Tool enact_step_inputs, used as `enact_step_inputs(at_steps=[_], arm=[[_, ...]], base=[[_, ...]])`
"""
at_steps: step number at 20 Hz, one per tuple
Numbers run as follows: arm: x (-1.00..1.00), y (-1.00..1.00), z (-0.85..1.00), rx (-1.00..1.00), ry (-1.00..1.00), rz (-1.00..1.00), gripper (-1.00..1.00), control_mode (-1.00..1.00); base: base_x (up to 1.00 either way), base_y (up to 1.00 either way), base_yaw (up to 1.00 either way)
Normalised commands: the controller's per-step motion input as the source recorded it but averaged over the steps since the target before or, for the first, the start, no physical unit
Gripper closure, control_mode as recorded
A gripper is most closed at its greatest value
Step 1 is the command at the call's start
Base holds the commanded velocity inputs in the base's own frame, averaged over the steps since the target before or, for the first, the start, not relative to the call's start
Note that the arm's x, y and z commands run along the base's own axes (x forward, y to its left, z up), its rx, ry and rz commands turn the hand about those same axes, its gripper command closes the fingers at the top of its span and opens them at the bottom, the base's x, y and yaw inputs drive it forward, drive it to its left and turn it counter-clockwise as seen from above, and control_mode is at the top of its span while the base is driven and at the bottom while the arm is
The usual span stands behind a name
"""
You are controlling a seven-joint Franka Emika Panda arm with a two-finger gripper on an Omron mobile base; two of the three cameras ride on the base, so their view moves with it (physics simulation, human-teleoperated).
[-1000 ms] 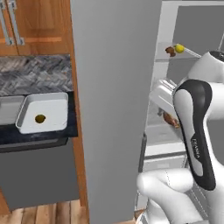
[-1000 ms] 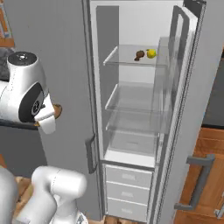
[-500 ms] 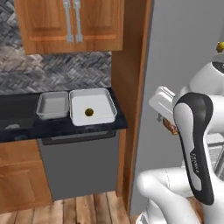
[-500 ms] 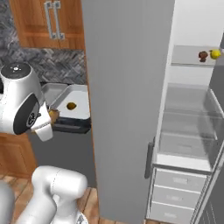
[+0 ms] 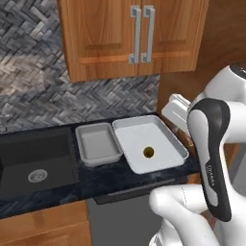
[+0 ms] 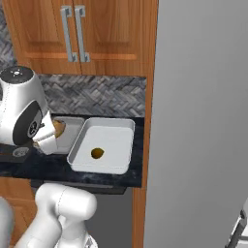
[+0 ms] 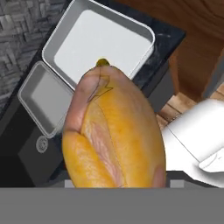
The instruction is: Place one lemon and one chicken drumstick in each tupperware on the nearby counter, to pack two identical lunches.
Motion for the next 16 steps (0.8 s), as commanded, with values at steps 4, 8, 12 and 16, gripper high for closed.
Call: enact_step_inputs(at_steps=[4, 8, 12, 16], arm=[[0.15, -0.11, -0.17, -0.04, 0.01, 0.0, 1.0, -1.0], [0.72, -0.41, -0.64, -0.12, 0.04, 0.0, 1.0, -1.0], [0.18, -0.28, -0.79, -0.13, 0.0, 0.13, 1.0, -1.0], [0.24, -0.16, -0.77, -0.17, 0.0, 0.13, 1.0, -1.0]], base=[[0.72, -0.03, -0.13], [0.0, 0.0, 0.0], [0.0, 0.0, 0.0], [0.0, 0.0, 0.0]])
